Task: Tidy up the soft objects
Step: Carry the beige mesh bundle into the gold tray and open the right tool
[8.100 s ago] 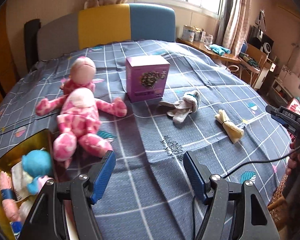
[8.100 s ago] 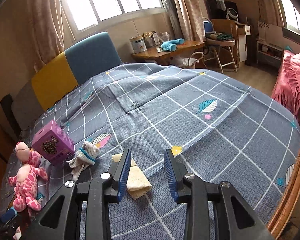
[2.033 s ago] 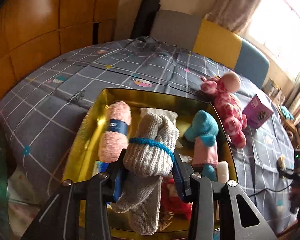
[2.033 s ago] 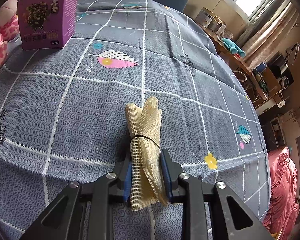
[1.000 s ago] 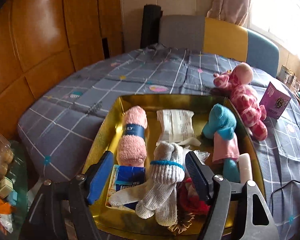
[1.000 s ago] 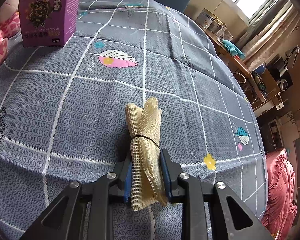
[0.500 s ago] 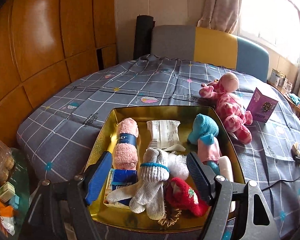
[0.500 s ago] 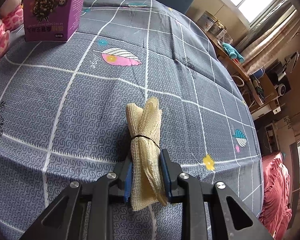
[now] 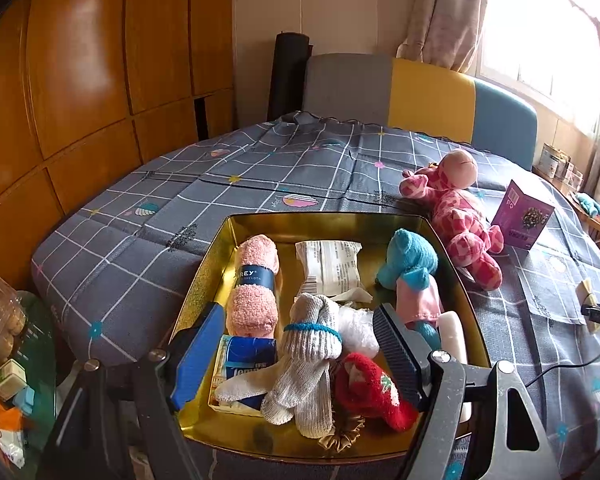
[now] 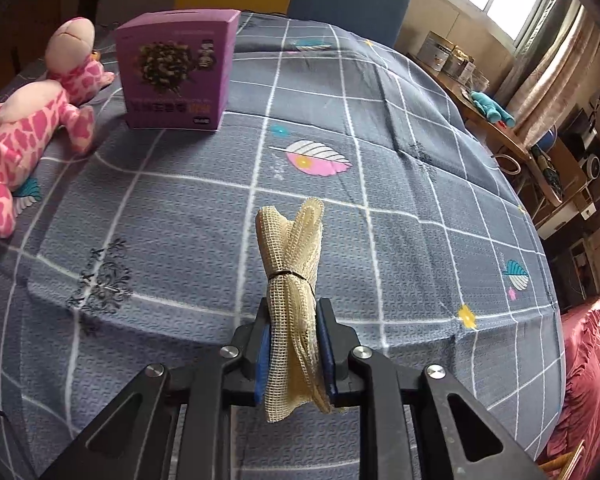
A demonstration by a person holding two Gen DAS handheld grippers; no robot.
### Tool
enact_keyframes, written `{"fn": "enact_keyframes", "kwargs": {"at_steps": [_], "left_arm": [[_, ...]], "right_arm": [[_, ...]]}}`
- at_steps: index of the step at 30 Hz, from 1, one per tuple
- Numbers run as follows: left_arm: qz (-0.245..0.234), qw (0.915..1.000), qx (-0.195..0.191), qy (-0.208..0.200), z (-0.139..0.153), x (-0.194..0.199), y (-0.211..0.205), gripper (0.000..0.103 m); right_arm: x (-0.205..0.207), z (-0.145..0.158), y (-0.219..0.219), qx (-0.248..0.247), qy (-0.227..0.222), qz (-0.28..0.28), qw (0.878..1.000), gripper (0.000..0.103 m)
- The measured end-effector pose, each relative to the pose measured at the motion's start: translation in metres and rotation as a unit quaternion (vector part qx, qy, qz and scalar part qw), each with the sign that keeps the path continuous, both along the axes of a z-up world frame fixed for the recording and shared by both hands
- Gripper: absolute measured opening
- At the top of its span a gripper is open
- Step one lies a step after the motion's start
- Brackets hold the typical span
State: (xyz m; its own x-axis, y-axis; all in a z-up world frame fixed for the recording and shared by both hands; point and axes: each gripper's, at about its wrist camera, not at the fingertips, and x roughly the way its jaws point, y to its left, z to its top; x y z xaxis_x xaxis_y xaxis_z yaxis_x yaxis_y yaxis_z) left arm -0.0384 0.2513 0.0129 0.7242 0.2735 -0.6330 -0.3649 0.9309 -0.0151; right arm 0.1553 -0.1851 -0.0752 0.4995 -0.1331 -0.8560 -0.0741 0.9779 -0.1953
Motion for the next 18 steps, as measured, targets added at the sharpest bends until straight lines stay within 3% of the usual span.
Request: {"fn": "enact_keyframes", "kwargs": {"at_steps": [10,18], "left_arm": [[-0.004,1.0,-0.005,-0.002,0.001,-0.002,0.0,0.077],[-0.002,1.0,-0.007,-0.001,0.0,-0.002,0.0,0.077]], "right_arm": [[-0.027,0.026,0.052,0.086,-0.01,0.058,0.995,0.019],[-0.049,0.057,0.107,0.166,-0.015,0.132,0.977,0.018]]}}
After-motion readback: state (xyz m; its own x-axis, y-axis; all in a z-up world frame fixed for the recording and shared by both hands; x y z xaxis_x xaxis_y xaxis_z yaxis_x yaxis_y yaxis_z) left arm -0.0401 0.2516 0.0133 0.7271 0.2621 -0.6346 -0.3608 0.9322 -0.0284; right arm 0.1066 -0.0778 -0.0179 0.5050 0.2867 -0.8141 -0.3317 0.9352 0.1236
